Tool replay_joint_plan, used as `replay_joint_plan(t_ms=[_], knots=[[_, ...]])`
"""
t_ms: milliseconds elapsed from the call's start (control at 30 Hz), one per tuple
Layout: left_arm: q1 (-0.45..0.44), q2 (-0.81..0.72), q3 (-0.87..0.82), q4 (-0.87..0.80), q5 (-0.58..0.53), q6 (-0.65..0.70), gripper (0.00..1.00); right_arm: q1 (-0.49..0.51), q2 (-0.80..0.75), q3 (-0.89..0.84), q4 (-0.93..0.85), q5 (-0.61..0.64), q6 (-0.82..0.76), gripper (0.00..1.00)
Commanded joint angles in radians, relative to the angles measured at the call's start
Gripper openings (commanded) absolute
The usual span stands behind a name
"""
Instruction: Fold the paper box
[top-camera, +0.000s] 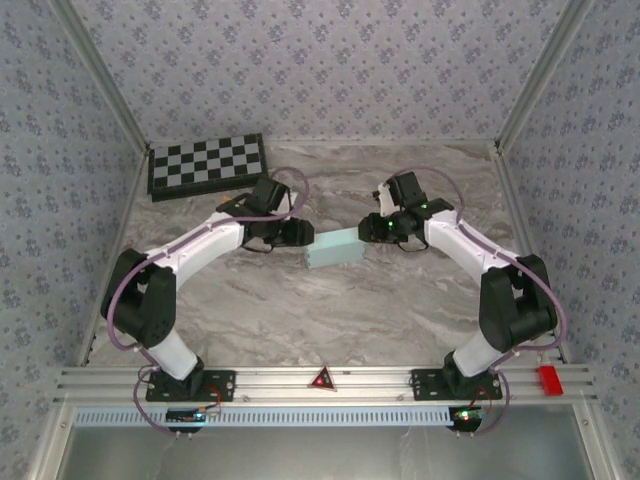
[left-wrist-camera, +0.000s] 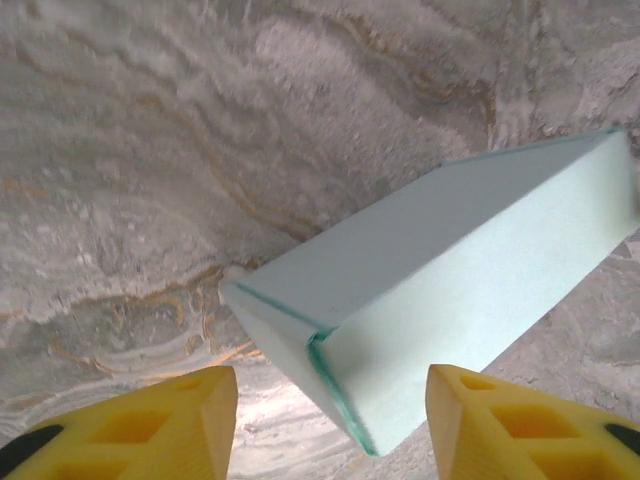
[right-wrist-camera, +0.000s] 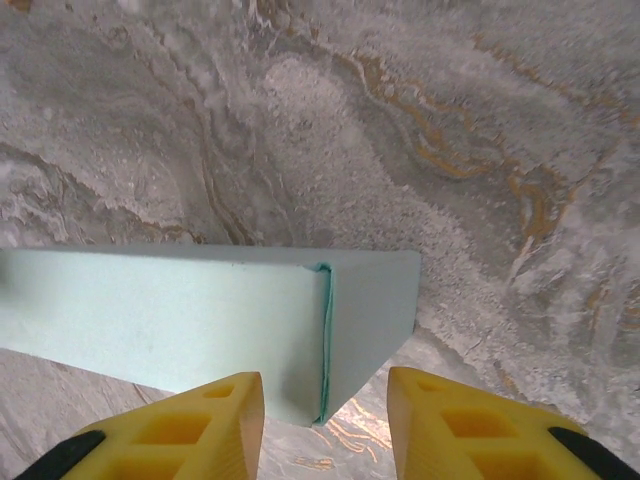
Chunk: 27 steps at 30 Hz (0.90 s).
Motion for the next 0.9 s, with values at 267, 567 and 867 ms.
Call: replay_joint_plan(t_ms=[267,567,867], knots=[[-0.069,-0.015,0.134,-0.058,-0.131,0.339,0.77,-0.041,-0.181,-0.072,-0.010,0.061,-0.039,0.42],[-0.116,-0.001,0.109,0.040,-0.006,0.857,0.78,-0.100,-0.314,-0.236,0.042,0.038,-0.009,0.43],[-0.119,0.142,0.230,-0.100,0.089,1.151,0.79,-0.118,-0.363,-0.278,0.048,0.031,0.009,0.43]])
